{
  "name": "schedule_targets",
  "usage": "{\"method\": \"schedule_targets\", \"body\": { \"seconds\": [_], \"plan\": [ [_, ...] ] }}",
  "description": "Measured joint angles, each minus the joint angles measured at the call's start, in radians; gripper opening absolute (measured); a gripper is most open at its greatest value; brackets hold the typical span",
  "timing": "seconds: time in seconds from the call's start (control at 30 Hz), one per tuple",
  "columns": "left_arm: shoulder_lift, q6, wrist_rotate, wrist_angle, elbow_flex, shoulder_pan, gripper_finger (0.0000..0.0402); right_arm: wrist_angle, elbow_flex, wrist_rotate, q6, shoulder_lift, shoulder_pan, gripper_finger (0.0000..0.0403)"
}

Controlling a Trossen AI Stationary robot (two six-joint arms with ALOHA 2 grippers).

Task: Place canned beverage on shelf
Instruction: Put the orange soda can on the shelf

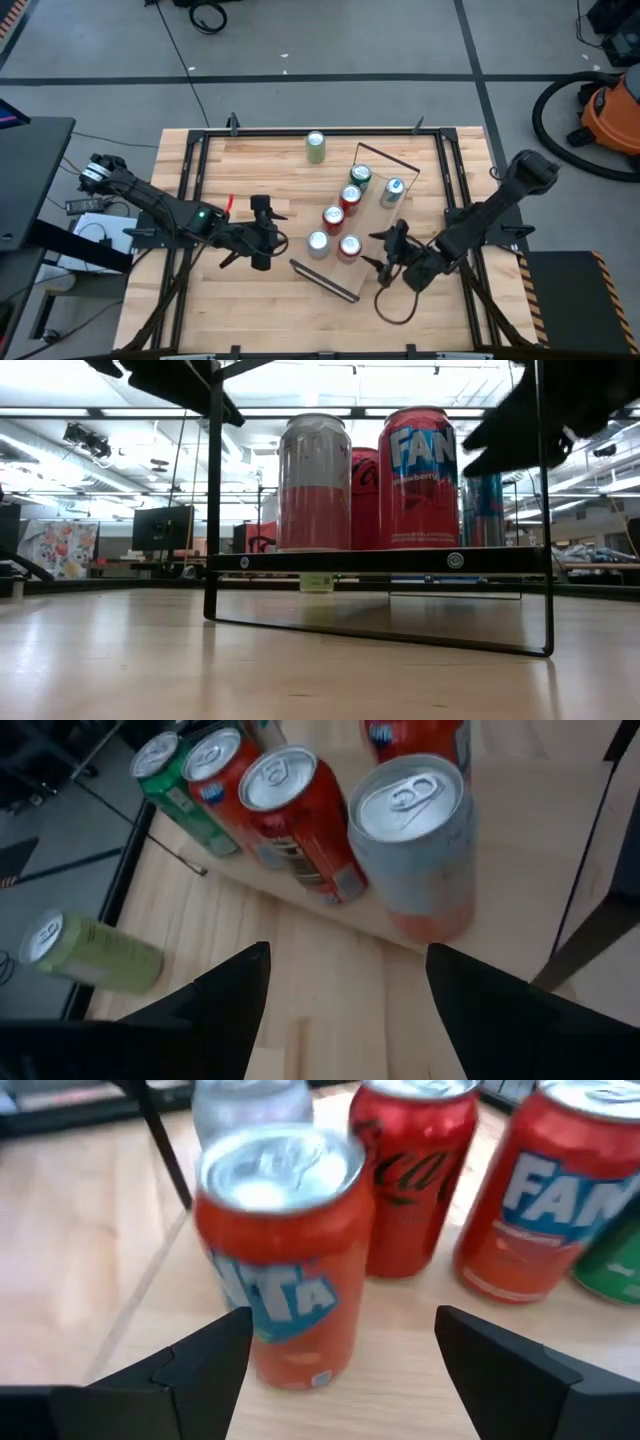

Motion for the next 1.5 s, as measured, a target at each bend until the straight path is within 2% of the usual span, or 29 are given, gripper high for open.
{"method": "schedule_targets", "body": {
  "seconds": [0.17,0.27,0.4,0.7,0.97,1.5],
  "plan": [
    [0.001,0.035,0.001,-0.001,-0.001,0.003,0.0279,-0.170,0.102,-0.077,0.042,-0.090,-0.025,0.0325],
    [0.001,0.069,0.030,0.015,-0.001,0.003,0.0279,-0.346,0.210,-0.091,0.043,-0.070,-0.042,0.0324],
    [0.001,0.138,0.099,0.178,-0.071,0.006,0.0279,-0.483,0.352,-0.105,0.023,-0.006,-0.063,0.0322],
    [-0.077,0.153,0.098,0.325,-0.207,0.021,0.0279,-0.524,0.534,-0.143,-0.115,0.143,-0.100,0.0322],
    [-0.178,0.108,0.079,0.377,-0.255,0.030,0.0279,-0.528,0.591,-0.119,-0.142,0.215,-0.139,0.0322],
    [-0.187,0.035,0.075,0.385,-0.261,0.044,0.0279,-0.615,0.590,-0.186,-0.039,0.231,-0.161,0.0322]
  ]
}}
